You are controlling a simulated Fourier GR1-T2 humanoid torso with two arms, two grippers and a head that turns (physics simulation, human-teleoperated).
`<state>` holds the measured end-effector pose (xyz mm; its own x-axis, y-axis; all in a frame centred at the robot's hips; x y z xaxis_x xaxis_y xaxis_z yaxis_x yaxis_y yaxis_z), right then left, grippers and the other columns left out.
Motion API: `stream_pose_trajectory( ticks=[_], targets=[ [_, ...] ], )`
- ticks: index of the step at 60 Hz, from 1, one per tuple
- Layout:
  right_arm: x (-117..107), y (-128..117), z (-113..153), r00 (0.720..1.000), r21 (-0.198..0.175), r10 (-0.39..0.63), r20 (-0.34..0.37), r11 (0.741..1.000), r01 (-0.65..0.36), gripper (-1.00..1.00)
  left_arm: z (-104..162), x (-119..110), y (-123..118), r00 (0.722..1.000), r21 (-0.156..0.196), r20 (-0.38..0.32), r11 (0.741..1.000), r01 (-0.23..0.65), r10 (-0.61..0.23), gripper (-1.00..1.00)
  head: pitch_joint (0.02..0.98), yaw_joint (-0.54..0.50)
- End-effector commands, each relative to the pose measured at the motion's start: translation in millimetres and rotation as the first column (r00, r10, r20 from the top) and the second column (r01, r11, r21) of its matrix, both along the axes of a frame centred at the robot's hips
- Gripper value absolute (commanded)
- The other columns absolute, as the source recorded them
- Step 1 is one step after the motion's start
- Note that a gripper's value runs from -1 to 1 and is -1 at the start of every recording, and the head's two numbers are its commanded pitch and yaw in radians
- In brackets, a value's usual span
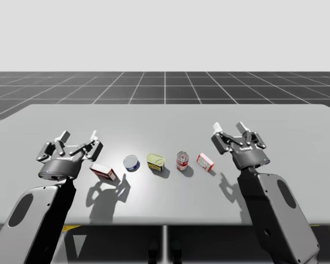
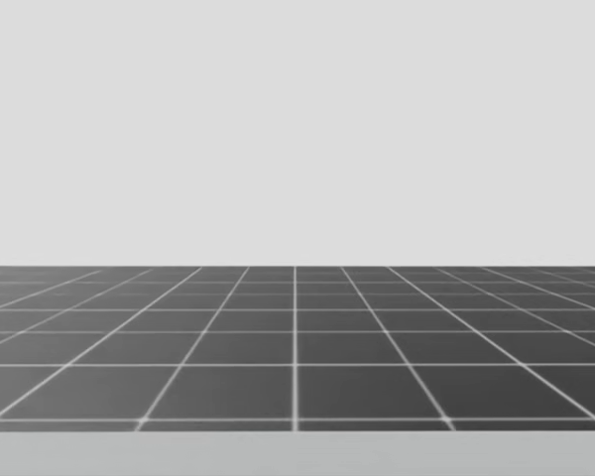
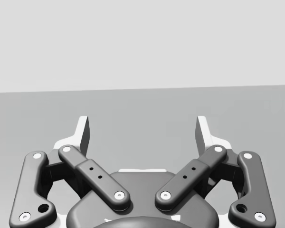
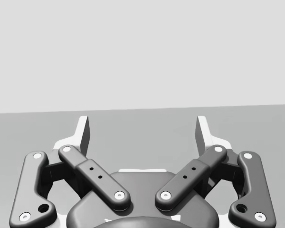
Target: Grasp the can of spam and hold it up.
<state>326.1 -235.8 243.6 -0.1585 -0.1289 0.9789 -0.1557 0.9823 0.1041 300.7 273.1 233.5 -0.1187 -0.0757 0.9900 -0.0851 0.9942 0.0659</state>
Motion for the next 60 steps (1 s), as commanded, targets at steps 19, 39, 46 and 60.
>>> stream_pose_trajectory(
  ticks=[19, 39, 46, 60],
  targets=[
    [3.3, -2.2, -0.3, 1.000, -0.002, 0.012, -0.023, 1.000, -0.012, -1.00, -0.8, 0.4, 1.2, 1.000, 0.016, 0.000, 1.000, -0.010, 0.010, -1.00, 0.204, -0.01],
    [5.3, -2.6, -0.6, 0.999, -0.031, -0.023, -0.028, 0.999, 0.022, -1.00, -2.1, 2.2, 1.7, 1.000, 0.029, 0.000, 0.999, -0.013, 0.013, -1.00, 0.526, 0.00],
    [5.5, -3.3, -0.7, 0.999, -0.036, -0.029, -0.031, 0.999, 0.028, -1.00, -3.0, 3.6, 2.7, 1.000, 0.037, -0.007, 0.999, -0.024, 0.024, -1.00, 0.611, 0.03],
    [5.8, -4.7, -1.9, 0.998, -0.039, -0.036, -0.043, 0.999, 0.035, -1.00, -3.6, 4.4, 3.2, 1.000, 0.042, -0.013, 0.999, -0.028, 0.029, -1.00, 0.757, 0.07]
  ],
)
